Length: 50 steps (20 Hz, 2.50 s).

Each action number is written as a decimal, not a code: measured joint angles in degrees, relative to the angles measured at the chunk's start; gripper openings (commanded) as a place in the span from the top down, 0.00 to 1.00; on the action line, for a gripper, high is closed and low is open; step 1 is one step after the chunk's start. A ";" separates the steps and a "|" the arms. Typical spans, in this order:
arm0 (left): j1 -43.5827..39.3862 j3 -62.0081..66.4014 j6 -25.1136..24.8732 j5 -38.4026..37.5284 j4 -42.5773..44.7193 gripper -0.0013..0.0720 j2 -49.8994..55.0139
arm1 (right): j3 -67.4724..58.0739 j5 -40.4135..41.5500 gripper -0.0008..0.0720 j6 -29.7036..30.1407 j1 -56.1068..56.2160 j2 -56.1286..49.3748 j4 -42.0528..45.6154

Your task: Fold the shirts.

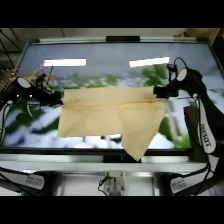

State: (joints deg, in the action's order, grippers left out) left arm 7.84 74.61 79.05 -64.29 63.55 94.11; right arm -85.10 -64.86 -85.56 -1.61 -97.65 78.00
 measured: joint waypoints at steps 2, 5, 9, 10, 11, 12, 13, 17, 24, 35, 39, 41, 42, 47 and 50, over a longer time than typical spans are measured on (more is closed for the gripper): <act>-0.37 -0.87 0.04 -0.74 0.00 0.85 0.11 | -0.02 -1.09 0.60 -0.85 -0.02 -0.50 -0.52; -0.20 -0.42 0.33 -2.58 -0.46 0.26 0.09 | -0.11 -2.54 0.24 -1.33 -0.13 0.22 -1.07; 2.95 3.15 0.90 -9.86 0.52 0.26 -1.49 | -0.63 -8.90 0.24 -1.01 -1.09 6.05 2.73; 4.15 2.97 0.90 -12.46 1.40 0.26 -2.60 | -0.39 -11.23 0.24 -0.76 -1.86 7.76 4.31; 5.29 1.81 0.90 -13.94 2.21 0.26 -3.87 | 0.33 -13.73 0.24 -0.55 -2.86 9.60 5.35; 6.54 -0.76 0.87 -15.28 3.02 0.26 -5.62 | 1.68 -15.78 0.24 -0.17 -4.11 11.65 5.79; 7.48 -4.24 0.48 -15.80 3.48 0.26 -7.54 | 3.61 -17.33 0.24 0.15 -5.29 13.90 5.84; 9.31 -22.32 -2.86 -11.72 2.27 0.26 -16.00 | 12.57 -19.19 0.24 0.72 -8.41 22.18 4.37; 9.92 -37.35 -7.93 -3.65 -6.29 0.72 -20.83 | 18.12 -19.65 0.24 0.87 -9.55 27.43 2.23; 10.58 -39.28 -9.44 -1.33 -8.04 0.94 -23.45 | 36.74 -12.20 0.24 4.70 -5.88 31.32 -5.57; 10.69 -39.28 -9.55 -2.34 -8.07 0.94 -24.85 | 45.24 -3.48 0.24 3.98 -1.36 31.80 -5.64; 10.67 -39.26 -9.60 -2.78 -8.09 0.94 -25.14 | 47.87 -0.33 0.24 3.21 -0.39 31.89 -6.16; 10.69 -39.28 -9.60 -2.84 -8.09 0.94 -25.20 | 48.98 1.16 0.24 3.08 -0.04 31.91 -6.99; 10.69 -39.26 -9.79 -2.93 -8.11 0.94 -25.40 | 52.89 6.36 0.89 2.60 0.57 31.98 -10.69; 10.67 -38.58 -10.01 -2.69 -8.11 0.94 -25.46 | 52.35 6.03 0.89 3.41 0.66 31.95 -10.84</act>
State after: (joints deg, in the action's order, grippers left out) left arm 18.50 36.03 69.04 -66.98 55.44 68.64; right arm -32.75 -58.83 -82.15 -0.95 -65.69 67.16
